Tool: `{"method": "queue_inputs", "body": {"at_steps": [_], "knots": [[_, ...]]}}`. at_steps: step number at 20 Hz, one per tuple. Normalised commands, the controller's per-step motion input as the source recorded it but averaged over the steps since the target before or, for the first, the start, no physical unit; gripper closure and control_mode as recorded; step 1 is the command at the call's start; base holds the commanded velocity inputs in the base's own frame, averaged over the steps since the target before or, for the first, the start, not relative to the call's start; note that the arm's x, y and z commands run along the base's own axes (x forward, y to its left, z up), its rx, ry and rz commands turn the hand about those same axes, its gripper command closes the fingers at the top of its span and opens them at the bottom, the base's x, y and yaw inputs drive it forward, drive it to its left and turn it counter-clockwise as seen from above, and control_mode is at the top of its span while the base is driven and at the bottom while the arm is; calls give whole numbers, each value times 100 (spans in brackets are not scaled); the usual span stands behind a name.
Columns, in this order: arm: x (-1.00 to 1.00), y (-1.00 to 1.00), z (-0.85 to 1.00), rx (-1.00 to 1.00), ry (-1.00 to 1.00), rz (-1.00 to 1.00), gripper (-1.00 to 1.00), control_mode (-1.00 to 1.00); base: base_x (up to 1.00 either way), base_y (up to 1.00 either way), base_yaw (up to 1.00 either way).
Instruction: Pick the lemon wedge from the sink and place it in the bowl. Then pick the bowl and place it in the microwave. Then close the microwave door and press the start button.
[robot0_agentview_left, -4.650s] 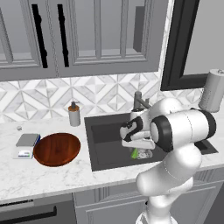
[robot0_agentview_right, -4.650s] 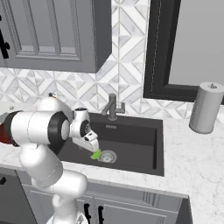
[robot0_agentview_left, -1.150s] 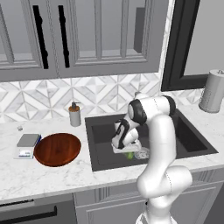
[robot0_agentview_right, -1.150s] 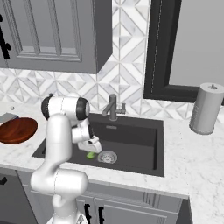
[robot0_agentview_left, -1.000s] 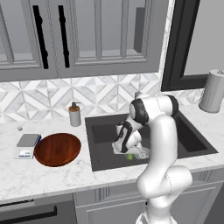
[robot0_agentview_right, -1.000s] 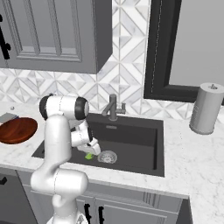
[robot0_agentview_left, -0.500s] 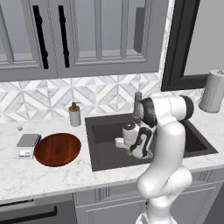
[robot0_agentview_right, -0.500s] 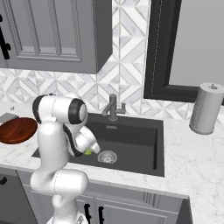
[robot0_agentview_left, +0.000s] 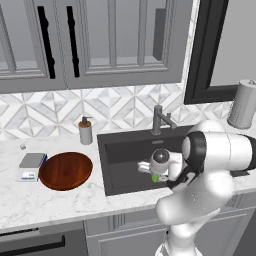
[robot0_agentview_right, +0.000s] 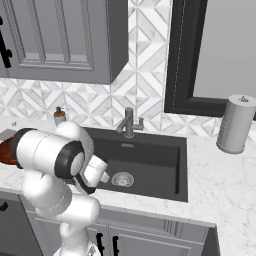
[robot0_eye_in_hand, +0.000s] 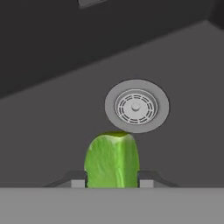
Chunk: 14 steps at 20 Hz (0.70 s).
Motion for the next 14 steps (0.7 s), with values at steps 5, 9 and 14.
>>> {"method": "queue_inputs", "body": {"at_steps": [5,9,14], "knots": [[0,0,100,1,-13,0,100,-100,0,0,0],[0,0,100,1,-14,0,100,-100,0,0,0],[-12,0,100,4,-5,0,100,-100,0,0,0]]}}
